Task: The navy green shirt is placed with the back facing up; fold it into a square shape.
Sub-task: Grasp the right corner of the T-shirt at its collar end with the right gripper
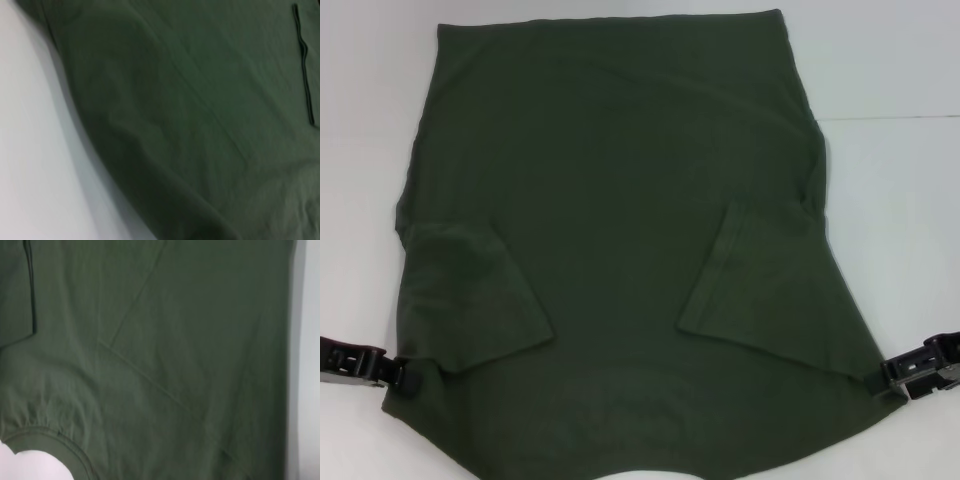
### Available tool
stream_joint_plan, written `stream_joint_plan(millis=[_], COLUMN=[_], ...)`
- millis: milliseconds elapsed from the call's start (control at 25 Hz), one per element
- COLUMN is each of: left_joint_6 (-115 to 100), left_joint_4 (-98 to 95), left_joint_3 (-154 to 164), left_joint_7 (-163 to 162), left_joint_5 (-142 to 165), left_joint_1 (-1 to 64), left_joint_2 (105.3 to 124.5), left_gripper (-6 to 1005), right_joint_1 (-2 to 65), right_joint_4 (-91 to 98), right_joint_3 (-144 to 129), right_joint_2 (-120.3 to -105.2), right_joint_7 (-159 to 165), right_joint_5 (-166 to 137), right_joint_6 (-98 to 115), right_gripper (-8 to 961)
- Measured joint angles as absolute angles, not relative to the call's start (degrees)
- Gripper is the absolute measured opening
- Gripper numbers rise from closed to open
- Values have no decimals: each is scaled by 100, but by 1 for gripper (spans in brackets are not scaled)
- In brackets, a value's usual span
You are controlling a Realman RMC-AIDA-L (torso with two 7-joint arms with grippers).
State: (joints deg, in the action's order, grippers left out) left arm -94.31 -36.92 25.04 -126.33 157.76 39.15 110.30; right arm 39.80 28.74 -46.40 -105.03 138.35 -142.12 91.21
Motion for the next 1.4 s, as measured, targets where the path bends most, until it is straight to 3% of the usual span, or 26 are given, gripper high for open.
stream_joint_plan(millis=[1400], left_joint_6=[-9427], left_joint_4=[-3698], left_joint_3=[2504], left_joint_7=[-12612], left_joint_5=[15776], left_joint_1=[3980], left_joint_2=[10996], left_gripper=[17], right_joint_1=[4061], right_joint_4=[2803], right_joint_3=[-4596], right_joint_2=[-10728], right_joint_7=[13711], right_joint_5=[-14241], right_joint_6=[8882], right_gripper=[889])
